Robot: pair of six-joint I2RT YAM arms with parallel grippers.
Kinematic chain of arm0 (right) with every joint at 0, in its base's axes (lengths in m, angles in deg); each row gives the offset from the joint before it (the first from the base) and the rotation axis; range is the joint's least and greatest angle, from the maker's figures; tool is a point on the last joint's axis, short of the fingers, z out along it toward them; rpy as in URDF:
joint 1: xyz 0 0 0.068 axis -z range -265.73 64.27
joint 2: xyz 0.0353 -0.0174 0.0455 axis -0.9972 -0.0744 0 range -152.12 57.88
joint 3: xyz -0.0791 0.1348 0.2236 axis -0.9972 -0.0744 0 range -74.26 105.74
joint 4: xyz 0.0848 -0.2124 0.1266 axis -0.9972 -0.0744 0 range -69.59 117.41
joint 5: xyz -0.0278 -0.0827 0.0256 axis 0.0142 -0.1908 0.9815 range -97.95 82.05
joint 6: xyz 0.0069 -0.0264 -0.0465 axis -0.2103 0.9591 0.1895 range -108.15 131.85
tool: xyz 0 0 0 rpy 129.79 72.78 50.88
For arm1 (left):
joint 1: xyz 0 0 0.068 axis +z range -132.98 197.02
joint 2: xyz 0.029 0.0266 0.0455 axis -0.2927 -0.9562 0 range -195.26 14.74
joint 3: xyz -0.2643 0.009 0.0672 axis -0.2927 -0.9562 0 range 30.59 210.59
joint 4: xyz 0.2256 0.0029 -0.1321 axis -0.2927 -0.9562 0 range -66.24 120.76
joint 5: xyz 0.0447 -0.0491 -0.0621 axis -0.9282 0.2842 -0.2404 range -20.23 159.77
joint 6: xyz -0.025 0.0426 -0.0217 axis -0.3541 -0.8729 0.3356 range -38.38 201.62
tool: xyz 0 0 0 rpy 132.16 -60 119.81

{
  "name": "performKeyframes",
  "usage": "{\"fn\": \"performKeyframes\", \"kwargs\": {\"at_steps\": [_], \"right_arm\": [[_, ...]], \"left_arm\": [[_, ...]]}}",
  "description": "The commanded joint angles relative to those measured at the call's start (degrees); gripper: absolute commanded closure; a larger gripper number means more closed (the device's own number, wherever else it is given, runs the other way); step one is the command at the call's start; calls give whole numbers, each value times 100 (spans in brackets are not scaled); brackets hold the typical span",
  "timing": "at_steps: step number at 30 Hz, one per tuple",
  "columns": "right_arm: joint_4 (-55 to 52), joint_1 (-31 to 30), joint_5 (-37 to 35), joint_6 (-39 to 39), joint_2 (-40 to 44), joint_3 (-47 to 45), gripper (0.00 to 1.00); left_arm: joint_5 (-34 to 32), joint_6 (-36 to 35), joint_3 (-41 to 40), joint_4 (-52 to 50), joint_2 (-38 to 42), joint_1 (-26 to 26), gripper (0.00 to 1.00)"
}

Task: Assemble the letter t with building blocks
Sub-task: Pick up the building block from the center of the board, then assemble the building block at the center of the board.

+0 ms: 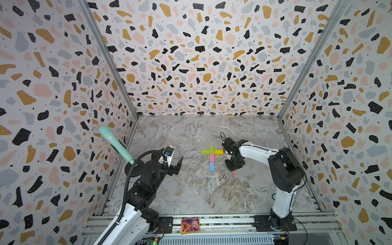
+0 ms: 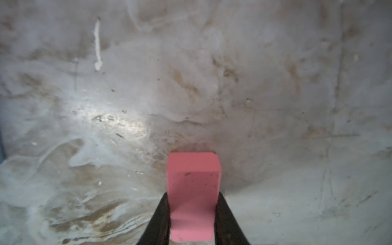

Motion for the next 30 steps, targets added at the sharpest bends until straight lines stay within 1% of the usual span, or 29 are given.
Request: {"fn": "performKeyframes", "kwargs": {"at_steps": [1,3,4,6,7,9,13,14,16,17,18,20,25,30], "right_arm": [[22,-191,-112,787,312,116,99],[414,-380,-481,1349,648,-118,100],[488,-420,-485,1638,759,-176,100],[477,-437,87,2450,995,-220,100],[485,-433,178,2678,1065,-203,99],[531,-422,231,3160,1215,-195,99],[699,-410,74,4018,1387,-355,99],[761,-395,-2,4134,1414,-404,100],[735,-382,159,4206,1414,-336,100],[590,-356,216,4147,1334,-172,100],[391,-290,429,4195,1221,6,100],[304,-283,545,4329,1077,146,100],[703,-407,258,4551,1043,119,100],[729,-452,138,4750,965,105,100]], "left_arm": [[36,-83,10,186,6,-24,1],[39,-80,9,187,23,-22,1],[43,-84,3,187,27,-27,0],[39,-84,-1,183,38,-34,1],[31,-84,1,188,34,-33,1],[30,-81,-2,196,43,-23,1],[26,-84,-8,186,79,-23,1],[13,-81,-8,188,91,-27,0],[13,-84,-17,188,106,-23,1],[13,-83,-17,186,110,-25,1],[4,-83,-20,196,107,-21,1],[13,-81,-11,199,97,-29,1],[9,-78,-8,183,102,-27,1],[-24,-82,-17,182,100,-29,1]]}}
